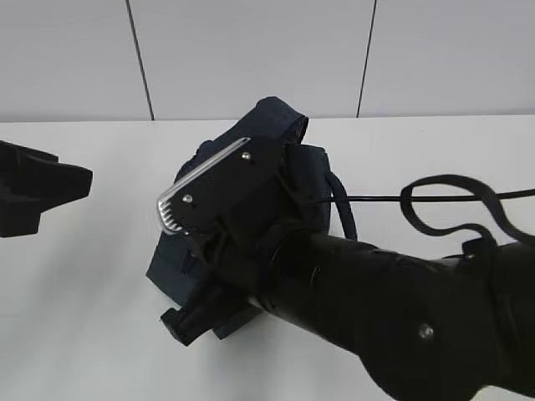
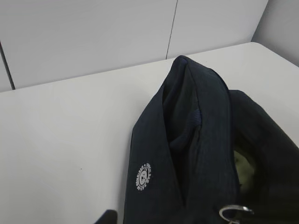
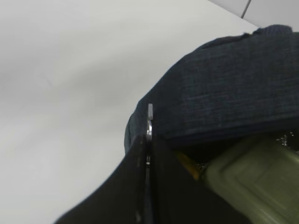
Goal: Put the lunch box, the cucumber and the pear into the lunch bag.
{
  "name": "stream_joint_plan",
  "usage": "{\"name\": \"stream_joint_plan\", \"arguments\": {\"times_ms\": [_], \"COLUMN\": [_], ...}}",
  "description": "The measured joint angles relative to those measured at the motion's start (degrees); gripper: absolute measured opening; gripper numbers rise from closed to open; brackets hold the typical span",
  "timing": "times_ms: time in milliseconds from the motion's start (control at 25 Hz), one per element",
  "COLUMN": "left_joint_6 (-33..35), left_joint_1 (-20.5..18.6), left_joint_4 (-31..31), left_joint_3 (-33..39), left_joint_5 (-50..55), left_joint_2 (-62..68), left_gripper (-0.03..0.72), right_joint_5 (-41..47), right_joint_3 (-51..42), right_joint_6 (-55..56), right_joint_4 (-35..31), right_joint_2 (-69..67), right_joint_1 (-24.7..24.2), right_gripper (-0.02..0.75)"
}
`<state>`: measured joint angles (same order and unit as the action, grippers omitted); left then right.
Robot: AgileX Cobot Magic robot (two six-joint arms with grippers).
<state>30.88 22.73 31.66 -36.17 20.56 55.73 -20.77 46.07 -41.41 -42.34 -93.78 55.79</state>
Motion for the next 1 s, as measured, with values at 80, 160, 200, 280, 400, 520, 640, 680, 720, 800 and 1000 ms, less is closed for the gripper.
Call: {"name": "stream_joint_plan", "arguments": {"times_ms": [80,160,200,280,400,520,640,680,720,800,1000], "left_joint_6": [0.0,0.0,0.0,0.0,0.4,3.52,14.3,20.25,25.69,38.11,54.8], "left_joint_1": [0.0,0.0,0.0,0.0,0.0,0.0,0.0,0.0,0.0,0.0,0.0], "left_joint_4": [-0.02,-0.02,-0.02,-0.02,-0.07,1.04,7.57,12.94,17.33,26.42,38.99], "left_joint_3": [0.0,0.0,0.0,0.0,0.0,0.0,0.0,0.0,0.0,0.0,-0.83], "left_joint_5": [0.41,0.8,1.02,1.16,1.22,1.42,2.36,3.14,3.99,5.28,7.12], "left_joint_2": [0.0,0.27,0.65,1.86,3.94,6.38,9.35,10.34,11.09,12.77,17.29], "left_gripper": [0.293,0.29,0.29,0.29,0.29,0.29,0.29,0.29,0.29,0.29,0.29], "right_joint_5": [-0.53,-1.61,-1.89,-2.4,-2.44,-2.53,-2.06,-1.95,-1.97,-1.83,-1.38], "right_joint_3": [0.11,0.11,0.11,0.11,0.11,0.11,0.11,0.11,0.11,0.11,0.11], "right_joint_6": [-5.0,-9.21,-10.47,-12.64,-13.81,-13.93,-14.17,-14.17,-14.17,-14.17,-14.17], "right_joint_4": [-4.46,-7.75,-8.93,-9.86,-10.53,-10.9,-10.99,-11.13,-11.51,-11.6,-11.74], "right_joint_2": [0.48,0.91,1.35,2.34,3.82,4.74,4.88,4.88,4.88,4.88,4.88], "right_joint_1": [0.0,0.0,0.0,0.0,0.0,0.0,0.0,0.0,0.0,0.0,0.0], "right_gripper": [0.0,0.0,0.0,0.0,0.0,0.0,0.0,0.0,0.0,0.0,0.0]}}
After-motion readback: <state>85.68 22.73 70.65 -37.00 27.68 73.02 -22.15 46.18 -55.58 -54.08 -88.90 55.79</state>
